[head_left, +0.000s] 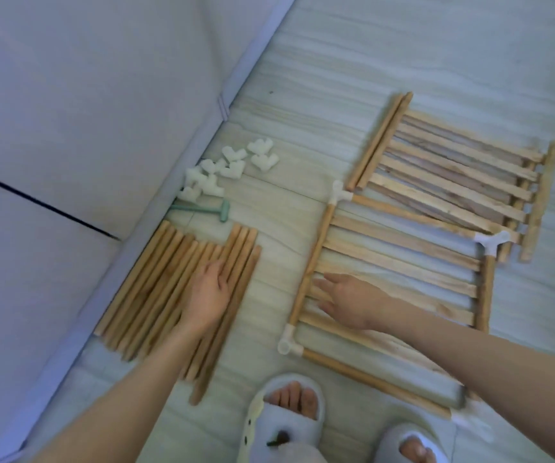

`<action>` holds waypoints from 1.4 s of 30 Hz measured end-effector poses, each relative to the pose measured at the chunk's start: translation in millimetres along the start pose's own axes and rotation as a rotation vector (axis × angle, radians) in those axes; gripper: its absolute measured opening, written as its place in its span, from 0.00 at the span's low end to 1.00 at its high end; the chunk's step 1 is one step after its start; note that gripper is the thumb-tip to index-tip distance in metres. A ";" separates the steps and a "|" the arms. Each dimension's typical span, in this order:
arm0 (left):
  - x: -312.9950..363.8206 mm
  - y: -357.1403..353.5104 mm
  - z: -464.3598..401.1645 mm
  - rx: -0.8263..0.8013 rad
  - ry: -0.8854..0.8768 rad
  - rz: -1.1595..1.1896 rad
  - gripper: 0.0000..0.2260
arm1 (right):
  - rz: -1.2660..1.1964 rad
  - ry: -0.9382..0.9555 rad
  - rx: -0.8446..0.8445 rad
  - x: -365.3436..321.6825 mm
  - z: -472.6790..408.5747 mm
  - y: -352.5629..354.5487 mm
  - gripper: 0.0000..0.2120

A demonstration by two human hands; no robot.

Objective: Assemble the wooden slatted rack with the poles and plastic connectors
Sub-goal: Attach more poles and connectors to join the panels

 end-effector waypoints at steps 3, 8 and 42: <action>-49.9 25.7 -1.1 0.033 0.111 -0.129 0.23 | 0.106 0.034 0.034 -50.1 -34.0 -4.5 0.26; -110.1 51.9 -13.7 -0.039 0.229 -0.332 0.26 | 0.119 -0.008 -0.052 -96.3 -60.5 -40.6 0.29; -76.1 62.1 -72.5 -0.038 0.246 -0.276 0.25 | 0.032 0.000 -0.220 -89.1 -67.2 -40.5 0.30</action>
Point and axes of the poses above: each hand's wrist, its own z-axis away from the middle knuckle, its own y-axis out of the back of the hand, x = y × z, the point moved 1 cm from there along -z, towards the middle knuckle, and after that the axes turned 4 degrees about -y, right-handed, at the moved point
